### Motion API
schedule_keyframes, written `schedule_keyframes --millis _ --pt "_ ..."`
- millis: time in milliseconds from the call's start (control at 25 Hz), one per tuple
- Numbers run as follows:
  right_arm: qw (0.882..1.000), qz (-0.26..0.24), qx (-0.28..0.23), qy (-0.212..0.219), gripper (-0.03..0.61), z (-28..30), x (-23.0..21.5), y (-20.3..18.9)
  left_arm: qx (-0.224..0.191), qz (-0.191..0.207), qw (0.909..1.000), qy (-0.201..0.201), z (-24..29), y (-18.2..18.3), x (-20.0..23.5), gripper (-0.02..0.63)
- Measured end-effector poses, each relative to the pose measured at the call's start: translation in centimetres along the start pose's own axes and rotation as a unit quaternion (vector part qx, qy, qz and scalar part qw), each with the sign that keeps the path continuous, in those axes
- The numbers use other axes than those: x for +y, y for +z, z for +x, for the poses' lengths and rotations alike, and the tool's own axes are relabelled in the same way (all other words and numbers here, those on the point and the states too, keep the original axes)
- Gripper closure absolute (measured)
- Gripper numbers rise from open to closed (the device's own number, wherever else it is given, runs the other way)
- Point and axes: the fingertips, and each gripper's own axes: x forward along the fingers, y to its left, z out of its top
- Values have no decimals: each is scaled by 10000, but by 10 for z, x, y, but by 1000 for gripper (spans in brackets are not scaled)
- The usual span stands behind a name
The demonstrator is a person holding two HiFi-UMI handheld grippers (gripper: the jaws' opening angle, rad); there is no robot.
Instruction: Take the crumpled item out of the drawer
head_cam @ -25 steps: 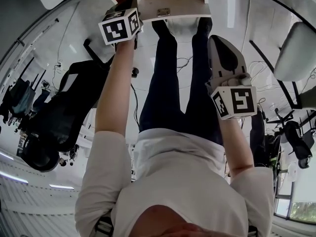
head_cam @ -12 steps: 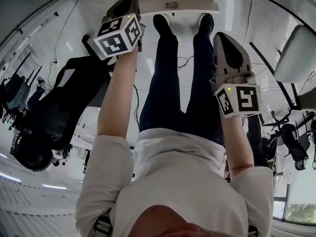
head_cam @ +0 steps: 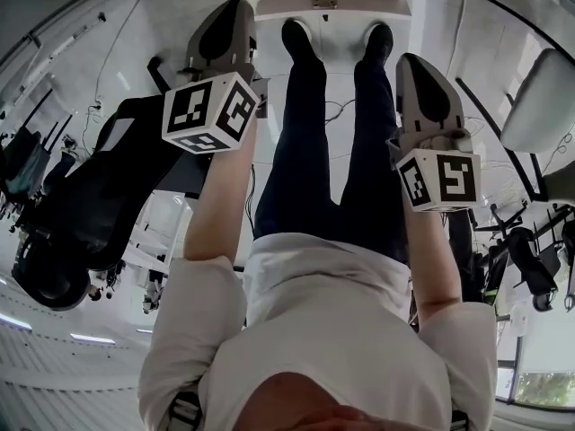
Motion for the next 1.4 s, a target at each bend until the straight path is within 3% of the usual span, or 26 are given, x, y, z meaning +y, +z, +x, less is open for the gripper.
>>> schedule_keyframes --millis 240,480,680,1000,1400 --pt "10000 17 -26 4 571 3 4 0 -219 31 9997 -46 -34 -3 -12 604" --pt "10000 -48 -19 -21 571 4 10 -2 -521 499 9973 106 -59 -8 -19 604" --pt "10000 -63 -29 -58 571 4 6 -5 -626 608 9962 -33 -62 -7 -26 604" --pt "9999 -111 -64 -65 571 -3 7 -3 -676 277 9973 -77 -68 -4 -27 604" --pt "9990 -329 -315 -50 571 -20 16 27 -845 340 9958 -120 -87 15 -36 604"
